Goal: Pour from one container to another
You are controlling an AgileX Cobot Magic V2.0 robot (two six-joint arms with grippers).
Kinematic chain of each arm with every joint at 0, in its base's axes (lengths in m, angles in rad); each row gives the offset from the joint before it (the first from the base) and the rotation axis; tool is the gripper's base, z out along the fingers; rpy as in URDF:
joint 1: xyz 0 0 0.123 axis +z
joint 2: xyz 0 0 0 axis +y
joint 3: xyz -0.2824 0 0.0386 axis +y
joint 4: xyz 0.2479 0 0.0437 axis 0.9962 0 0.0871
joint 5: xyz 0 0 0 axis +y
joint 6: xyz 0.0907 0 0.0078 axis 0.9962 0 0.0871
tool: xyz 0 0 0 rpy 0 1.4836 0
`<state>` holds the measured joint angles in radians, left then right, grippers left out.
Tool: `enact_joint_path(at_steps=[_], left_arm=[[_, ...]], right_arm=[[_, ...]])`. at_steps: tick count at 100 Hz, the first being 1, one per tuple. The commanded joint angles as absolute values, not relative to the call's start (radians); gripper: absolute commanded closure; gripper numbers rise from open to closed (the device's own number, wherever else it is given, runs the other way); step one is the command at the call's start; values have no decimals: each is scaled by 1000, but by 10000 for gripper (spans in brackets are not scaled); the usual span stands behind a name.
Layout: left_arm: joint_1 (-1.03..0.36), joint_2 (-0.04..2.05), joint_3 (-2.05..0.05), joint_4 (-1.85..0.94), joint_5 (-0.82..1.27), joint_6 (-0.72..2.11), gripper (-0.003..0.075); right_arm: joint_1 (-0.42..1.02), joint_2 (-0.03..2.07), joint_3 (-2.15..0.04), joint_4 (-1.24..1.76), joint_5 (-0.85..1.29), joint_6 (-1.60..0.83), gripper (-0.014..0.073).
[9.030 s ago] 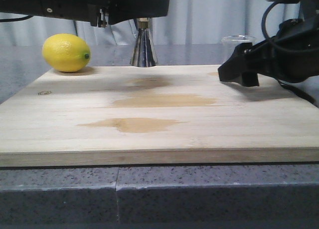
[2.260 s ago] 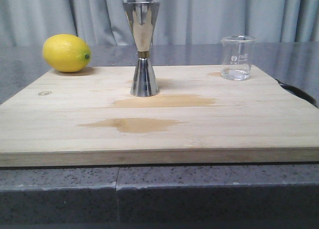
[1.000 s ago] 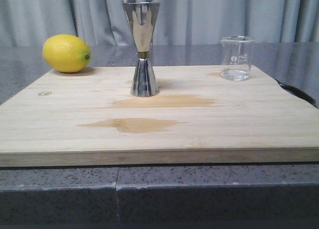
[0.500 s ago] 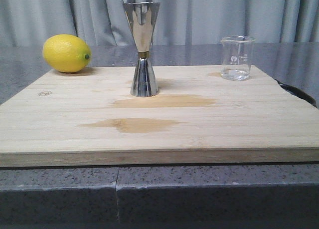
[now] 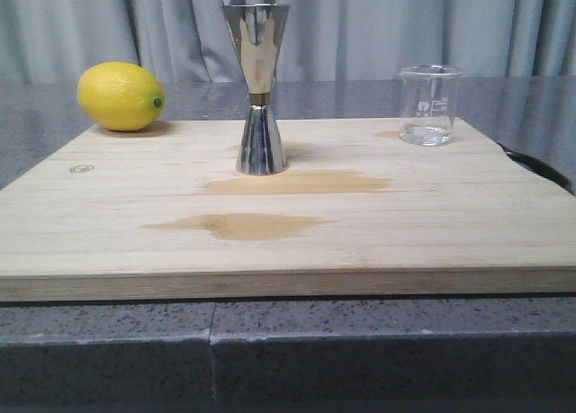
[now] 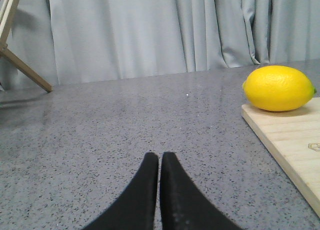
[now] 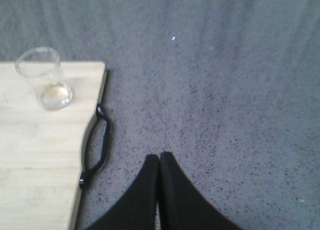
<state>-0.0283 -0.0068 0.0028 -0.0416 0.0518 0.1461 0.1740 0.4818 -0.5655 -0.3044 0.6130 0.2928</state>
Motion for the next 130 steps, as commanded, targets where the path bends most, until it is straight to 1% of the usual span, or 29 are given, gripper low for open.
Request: enact_joint_path(at_steps=[1, 18, 29, 51, 63, 70, 104, 121, 130], left_arm=[[-25, -31, 7, -43, -22, 141, 739], [-25, -31, 7, -43, -22, 141, 739], [-25, -31, 7, -43, -22, 141, 739], [-25, -31, 7, -43, -22, 141, 739], [-25, -31, 7, -43, -22, 141, 739], [-25, -31, 7, -43, -22, 141, 739], [-25, -31, 7, -43, -22, 141, 739], [-25, -31, 7, -43, -22, 141, 739], [-25, -31, 7, -43, -22, 141, 739]], right_arm=[[110, 380, -557, -249, 530, 292, 665], [11, 201, -417, -165, 389, 292, 665], [-23, 105, -293, -109, 272, 292, 665], [-31, -23, -65, -102, 6, 292, 665], [-31, -31, 42, -102, -154, 292, 665], [-31, -31, 35, -102, -100, 292, 665], [-31, -31, 42, -122, -107, 287, 665], [-31, -31, 42, -46, -100, 21, 665], [-31, -31, 42, -35, -100, 11, 665]])
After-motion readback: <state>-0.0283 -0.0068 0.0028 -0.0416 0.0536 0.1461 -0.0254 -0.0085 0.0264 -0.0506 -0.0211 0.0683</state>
